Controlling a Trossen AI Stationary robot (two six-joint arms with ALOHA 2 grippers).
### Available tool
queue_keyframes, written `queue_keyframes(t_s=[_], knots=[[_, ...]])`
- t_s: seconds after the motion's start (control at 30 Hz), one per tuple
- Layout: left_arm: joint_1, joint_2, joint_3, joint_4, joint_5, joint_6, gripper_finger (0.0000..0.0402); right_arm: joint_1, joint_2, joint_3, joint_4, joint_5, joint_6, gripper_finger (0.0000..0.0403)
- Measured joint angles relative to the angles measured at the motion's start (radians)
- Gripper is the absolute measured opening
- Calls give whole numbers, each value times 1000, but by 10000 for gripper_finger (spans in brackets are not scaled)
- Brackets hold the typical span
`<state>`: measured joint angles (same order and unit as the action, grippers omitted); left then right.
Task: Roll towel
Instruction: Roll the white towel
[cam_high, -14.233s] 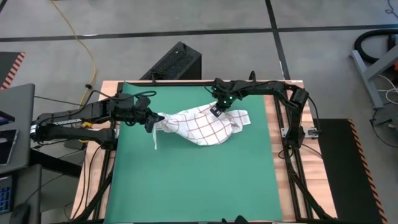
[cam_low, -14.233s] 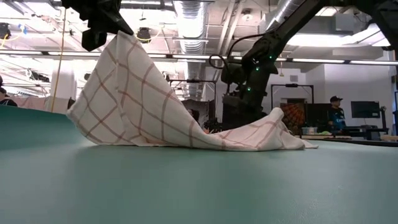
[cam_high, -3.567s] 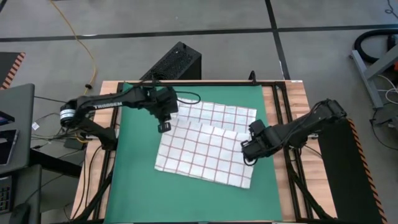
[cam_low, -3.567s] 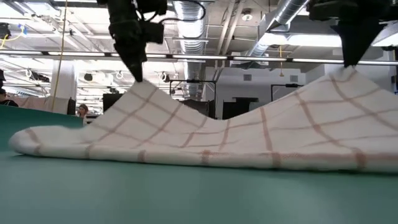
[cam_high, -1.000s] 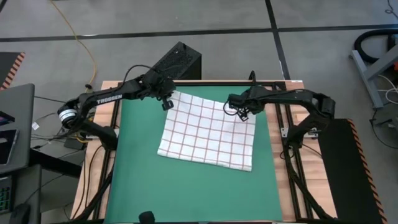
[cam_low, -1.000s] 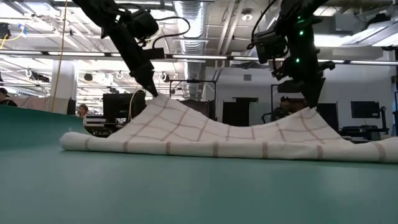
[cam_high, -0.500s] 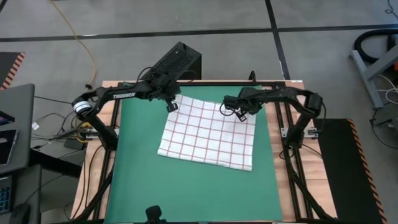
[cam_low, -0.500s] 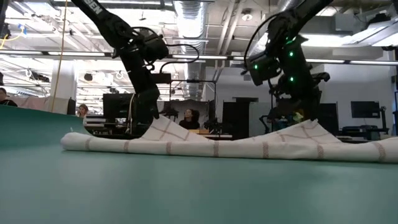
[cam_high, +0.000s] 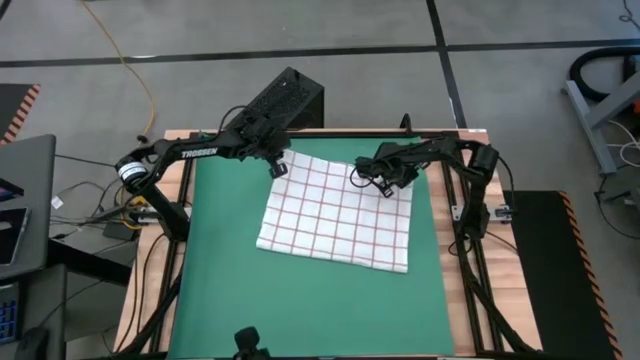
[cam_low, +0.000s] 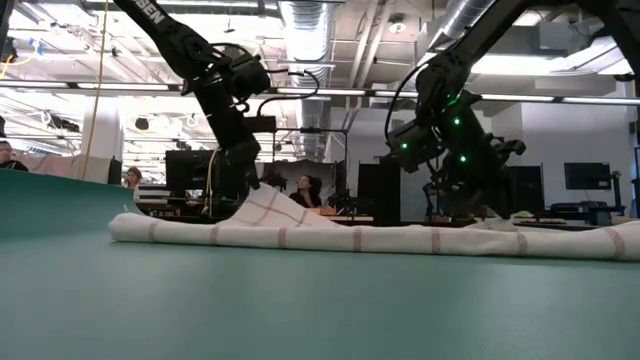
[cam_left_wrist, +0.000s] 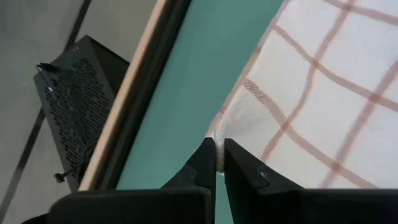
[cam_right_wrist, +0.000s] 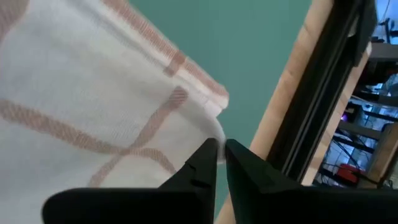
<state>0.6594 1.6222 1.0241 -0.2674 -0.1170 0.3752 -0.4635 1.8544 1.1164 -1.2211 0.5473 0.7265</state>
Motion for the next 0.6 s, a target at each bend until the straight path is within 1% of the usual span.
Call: queue_keyframes(t_s=[0.13, 0.27, 0.33, 0.47, 0.6], knots=[[0, 0, 0, 20, -20, 3, 10, 5, -25, 0, 3, 30, 33, 71], [5, 0, 0, 25, -72, 6, 32, -4, -62, 0, 4, 56, 33, 90], [15, 0, 0, 21, -52, 5, 44, -13, -82, 0, 8, 56, 32, 105], [33, 0, 0, 13, 27, -20, 64, -29, -117, 0, 7, 54, 29, 143], [36, 0, 0, 11, 20, -17, 80, -19, -166, 0, 38, 31, -2, 180]])
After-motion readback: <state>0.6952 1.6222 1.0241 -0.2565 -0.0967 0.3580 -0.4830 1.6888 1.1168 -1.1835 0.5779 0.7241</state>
